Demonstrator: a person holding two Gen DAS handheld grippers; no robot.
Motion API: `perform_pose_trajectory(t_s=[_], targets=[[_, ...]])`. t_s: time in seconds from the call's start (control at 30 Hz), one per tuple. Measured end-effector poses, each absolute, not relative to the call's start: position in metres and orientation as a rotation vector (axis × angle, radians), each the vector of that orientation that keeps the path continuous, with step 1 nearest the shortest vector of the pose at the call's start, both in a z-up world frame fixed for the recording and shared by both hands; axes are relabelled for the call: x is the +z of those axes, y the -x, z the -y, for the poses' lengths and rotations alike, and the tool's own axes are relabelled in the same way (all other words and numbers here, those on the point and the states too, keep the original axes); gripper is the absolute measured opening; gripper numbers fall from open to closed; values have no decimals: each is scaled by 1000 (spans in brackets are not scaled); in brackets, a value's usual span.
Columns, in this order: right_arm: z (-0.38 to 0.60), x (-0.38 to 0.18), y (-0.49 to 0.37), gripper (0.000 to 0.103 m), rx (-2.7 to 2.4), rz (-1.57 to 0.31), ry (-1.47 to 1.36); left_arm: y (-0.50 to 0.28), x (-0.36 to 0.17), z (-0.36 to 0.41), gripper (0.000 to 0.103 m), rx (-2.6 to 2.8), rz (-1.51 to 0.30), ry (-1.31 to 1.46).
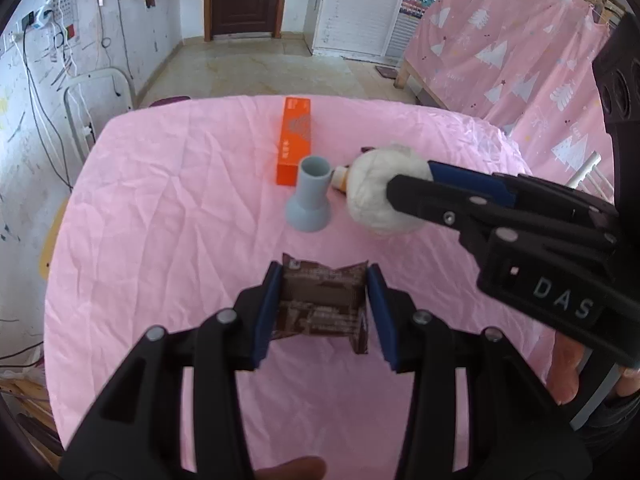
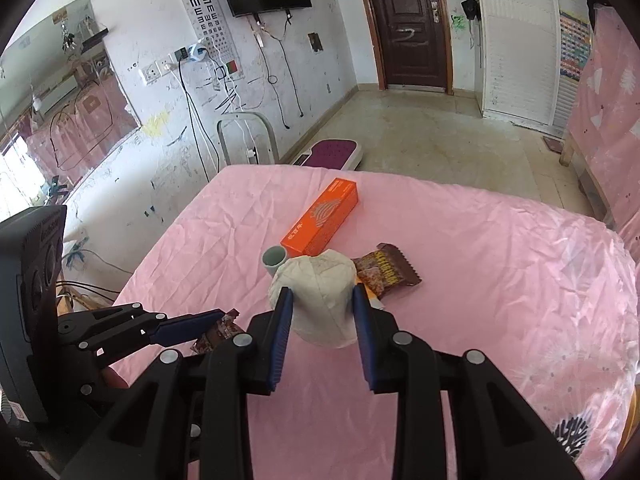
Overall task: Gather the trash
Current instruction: 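Carry the wrapper and white bag to the orange bucket and open both tools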
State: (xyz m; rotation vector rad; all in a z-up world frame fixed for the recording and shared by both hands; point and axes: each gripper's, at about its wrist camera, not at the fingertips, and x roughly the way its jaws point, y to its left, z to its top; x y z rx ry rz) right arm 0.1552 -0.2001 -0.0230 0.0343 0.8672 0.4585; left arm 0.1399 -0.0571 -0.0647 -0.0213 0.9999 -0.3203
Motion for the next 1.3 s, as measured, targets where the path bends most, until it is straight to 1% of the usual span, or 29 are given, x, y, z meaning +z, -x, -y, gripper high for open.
perform_pose_trajectory(t_s=[0.27, 0.6, 0.9, 1.3], targets=[[231, -10, -146, 20, 431, -827, -79, -135, -54, 73, 41, -324, -981, -15], [297, 1, -128, 20, 363, -774, -155, -129, -36, 117, 41, -357, -941, -91], [367, 9, -106, 20, 273, -715, -234, -122, -28, 174, 42, -430, -923, -159], [473, 6, -65, 20, 123, -642, -344, -106, -24, 267, 42, -577, -887, -249]])
